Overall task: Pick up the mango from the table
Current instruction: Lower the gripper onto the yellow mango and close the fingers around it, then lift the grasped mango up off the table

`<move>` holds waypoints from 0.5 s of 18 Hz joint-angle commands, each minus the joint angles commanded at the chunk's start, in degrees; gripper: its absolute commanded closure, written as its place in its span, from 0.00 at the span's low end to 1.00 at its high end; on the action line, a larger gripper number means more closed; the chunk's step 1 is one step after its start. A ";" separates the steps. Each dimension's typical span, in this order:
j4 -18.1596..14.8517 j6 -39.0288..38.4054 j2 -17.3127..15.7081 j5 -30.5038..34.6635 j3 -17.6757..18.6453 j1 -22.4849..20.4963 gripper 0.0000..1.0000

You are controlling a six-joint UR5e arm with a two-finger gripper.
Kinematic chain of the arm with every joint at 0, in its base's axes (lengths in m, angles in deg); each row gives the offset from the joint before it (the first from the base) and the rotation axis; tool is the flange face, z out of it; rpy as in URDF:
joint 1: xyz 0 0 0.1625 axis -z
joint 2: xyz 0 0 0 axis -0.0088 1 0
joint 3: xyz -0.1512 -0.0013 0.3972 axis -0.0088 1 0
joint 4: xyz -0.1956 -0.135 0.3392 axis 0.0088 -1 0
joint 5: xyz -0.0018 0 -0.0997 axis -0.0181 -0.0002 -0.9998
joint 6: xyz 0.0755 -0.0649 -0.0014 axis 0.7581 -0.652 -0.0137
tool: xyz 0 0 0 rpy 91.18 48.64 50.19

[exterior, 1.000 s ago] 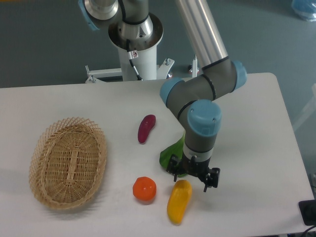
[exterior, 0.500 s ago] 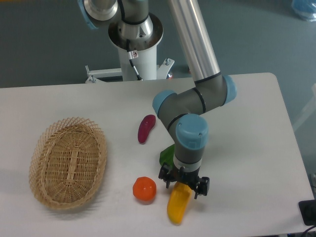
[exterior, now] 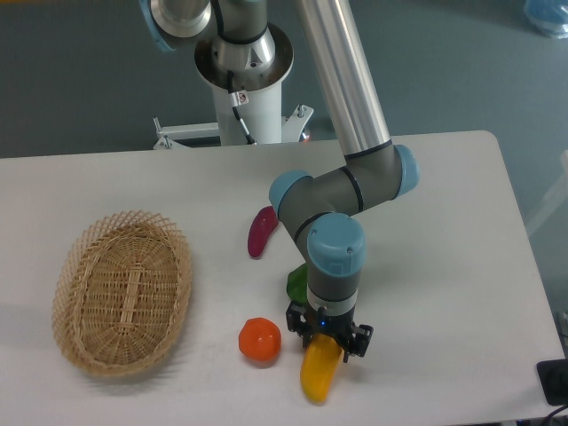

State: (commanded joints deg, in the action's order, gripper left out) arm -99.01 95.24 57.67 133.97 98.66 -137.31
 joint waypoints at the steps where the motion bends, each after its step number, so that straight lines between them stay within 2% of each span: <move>1: 0.00 0.09 -0.17 0.00 -0.09 0.00 0.49; 5: 0.00 0.79 -2.80 0.00 -0.35 -0.17 0.49; 6: -0.17 0.62 -4.12 0.09 -0.61 -0.26 0.49; 7: -0.78 0.53 -7.44 0.44 -0.79 -0.35 0.49; 9: -0.88 0.62 -10.00 0.44 -0.44 -0.35 0.49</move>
State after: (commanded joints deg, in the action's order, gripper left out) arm -99.89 95.86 47.67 134.41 98.22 -137.66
